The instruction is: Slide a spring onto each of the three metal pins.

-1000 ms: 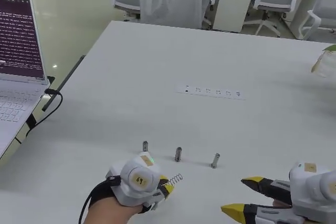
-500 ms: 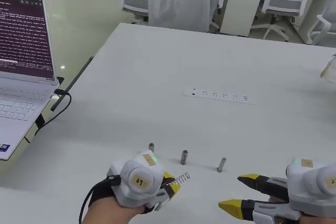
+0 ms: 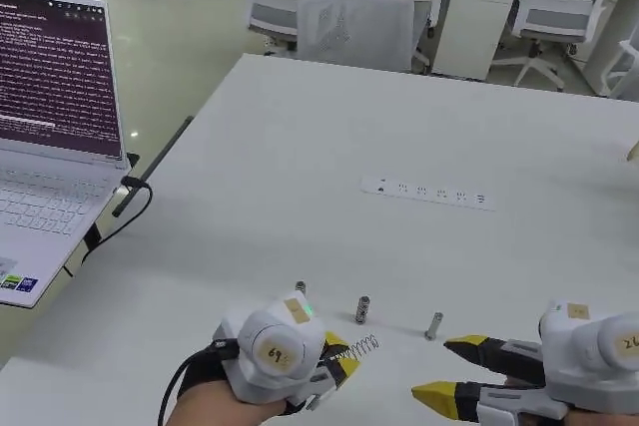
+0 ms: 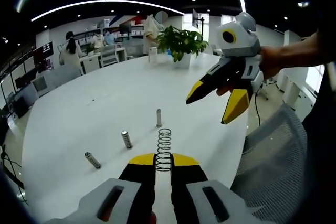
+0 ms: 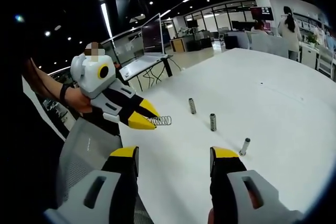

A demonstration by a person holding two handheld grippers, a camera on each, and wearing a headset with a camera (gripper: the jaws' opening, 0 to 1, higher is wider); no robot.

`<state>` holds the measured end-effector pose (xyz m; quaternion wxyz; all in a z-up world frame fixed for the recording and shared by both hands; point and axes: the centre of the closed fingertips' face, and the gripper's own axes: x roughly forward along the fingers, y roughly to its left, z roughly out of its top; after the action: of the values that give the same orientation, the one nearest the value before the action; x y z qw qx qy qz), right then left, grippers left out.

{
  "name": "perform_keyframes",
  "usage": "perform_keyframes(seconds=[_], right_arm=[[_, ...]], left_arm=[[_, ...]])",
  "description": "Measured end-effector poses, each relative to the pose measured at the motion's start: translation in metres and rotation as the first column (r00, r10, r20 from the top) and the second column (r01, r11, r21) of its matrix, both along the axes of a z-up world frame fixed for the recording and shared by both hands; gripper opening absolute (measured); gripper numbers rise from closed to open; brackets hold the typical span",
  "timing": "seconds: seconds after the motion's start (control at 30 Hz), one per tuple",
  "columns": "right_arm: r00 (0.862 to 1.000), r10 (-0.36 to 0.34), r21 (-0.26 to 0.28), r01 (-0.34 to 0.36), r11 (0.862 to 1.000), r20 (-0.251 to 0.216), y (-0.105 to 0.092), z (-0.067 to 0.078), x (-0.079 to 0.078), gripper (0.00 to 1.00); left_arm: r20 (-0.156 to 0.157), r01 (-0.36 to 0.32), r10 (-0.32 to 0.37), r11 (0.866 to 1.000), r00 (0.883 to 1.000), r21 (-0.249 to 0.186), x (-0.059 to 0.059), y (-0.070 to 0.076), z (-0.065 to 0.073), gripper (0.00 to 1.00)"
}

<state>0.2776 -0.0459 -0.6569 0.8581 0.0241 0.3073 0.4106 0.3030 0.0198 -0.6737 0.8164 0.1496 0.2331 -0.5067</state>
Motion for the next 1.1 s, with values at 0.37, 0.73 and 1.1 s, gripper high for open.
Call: perform_keyframes(seconds=[0.37, 0.73, 1.1], right_arm=[[0.999, 0.041, 0.034, -0.04, 0.999, -0.003, 0.012, 0.003, 0.007, 0.46], [0.996, 0.092, 0.067, -0.091, 0.994, -0.008, 0.024, 0.007, 0.004, 0.33], [0.989, 0.141, 0.084, -0.138, 0.987, -0.037, 0.028, 0.006, -0.003, 0.23]], left_arm=[[0.007, 0.048, -0.048, 0.999, 0.999, -0.024, -0.013, -0.015, 0.011, 0.02], [0.014, 0.097, -0.097, 0.995, 0.995, -0.028, -0.026, -0.028, 0.014, 0.02], [0.02, 0.117, -0.116, 0.992, 0.993, -0.048, -0.03, -0.036, 0.02, 0.02]])
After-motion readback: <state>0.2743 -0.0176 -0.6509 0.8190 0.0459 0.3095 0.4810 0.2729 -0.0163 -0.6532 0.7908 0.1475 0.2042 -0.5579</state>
